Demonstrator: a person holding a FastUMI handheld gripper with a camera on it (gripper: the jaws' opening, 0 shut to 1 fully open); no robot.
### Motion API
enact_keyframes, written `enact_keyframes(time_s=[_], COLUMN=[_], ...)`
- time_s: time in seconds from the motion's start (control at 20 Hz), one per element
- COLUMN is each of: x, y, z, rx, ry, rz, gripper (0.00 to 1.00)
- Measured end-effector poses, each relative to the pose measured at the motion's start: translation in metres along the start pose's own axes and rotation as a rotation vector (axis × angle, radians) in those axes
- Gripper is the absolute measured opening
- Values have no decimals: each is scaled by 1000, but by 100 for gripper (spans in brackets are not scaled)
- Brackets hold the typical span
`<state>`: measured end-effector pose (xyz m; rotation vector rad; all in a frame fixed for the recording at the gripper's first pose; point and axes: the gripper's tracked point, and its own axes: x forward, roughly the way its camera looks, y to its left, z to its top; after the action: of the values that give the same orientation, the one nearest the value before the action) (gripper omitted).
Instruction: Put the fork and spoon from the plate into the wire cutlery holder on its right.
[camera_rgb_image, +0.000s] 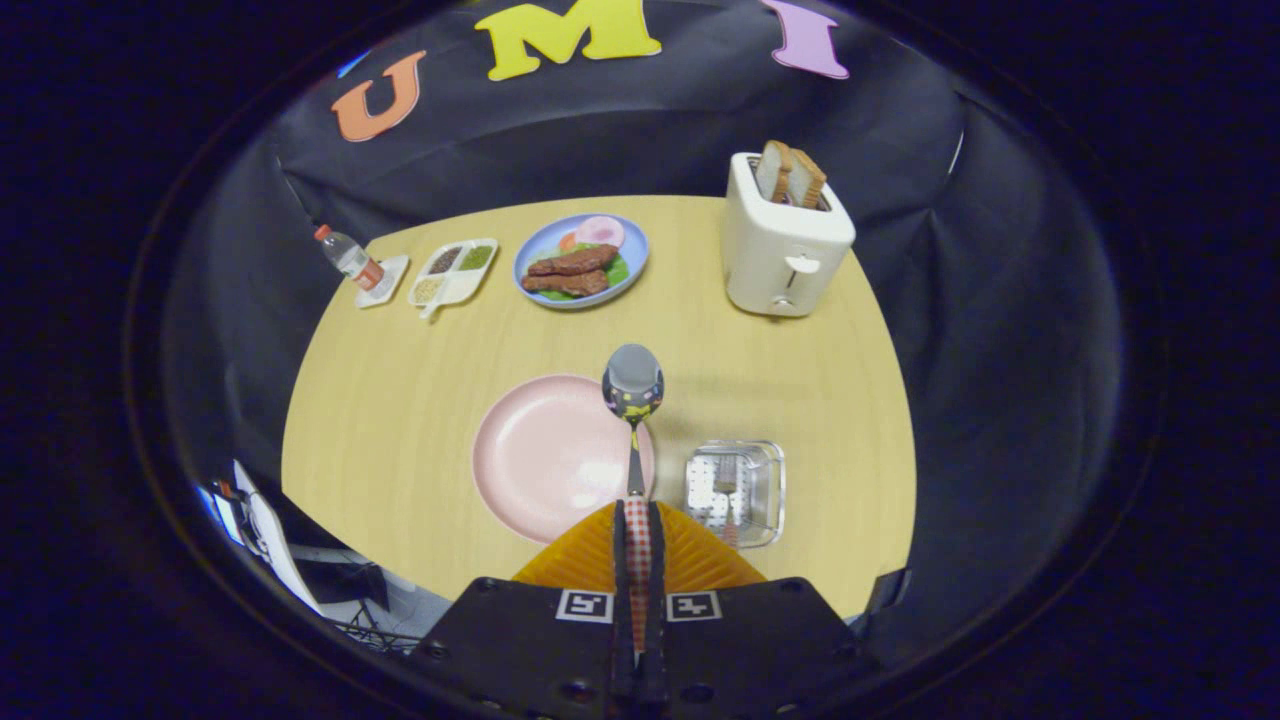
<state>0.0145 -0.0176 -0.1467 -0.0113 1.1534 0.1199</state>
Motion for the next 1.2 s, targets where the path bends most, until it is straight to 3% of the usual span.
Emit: enact_keyframes(time_s=[0.2, 0.5, 0.95, 1.2], x=[0, 18, 45, 55], y=[-34, -51, -39, -34], z=[-30, -44, -37, -34], rx=[65, 133, 212, 259], ry=[218, 410, 584, 608], rz=[-1, -6, -34, -37], gripper=[5, 4, 5, 4])
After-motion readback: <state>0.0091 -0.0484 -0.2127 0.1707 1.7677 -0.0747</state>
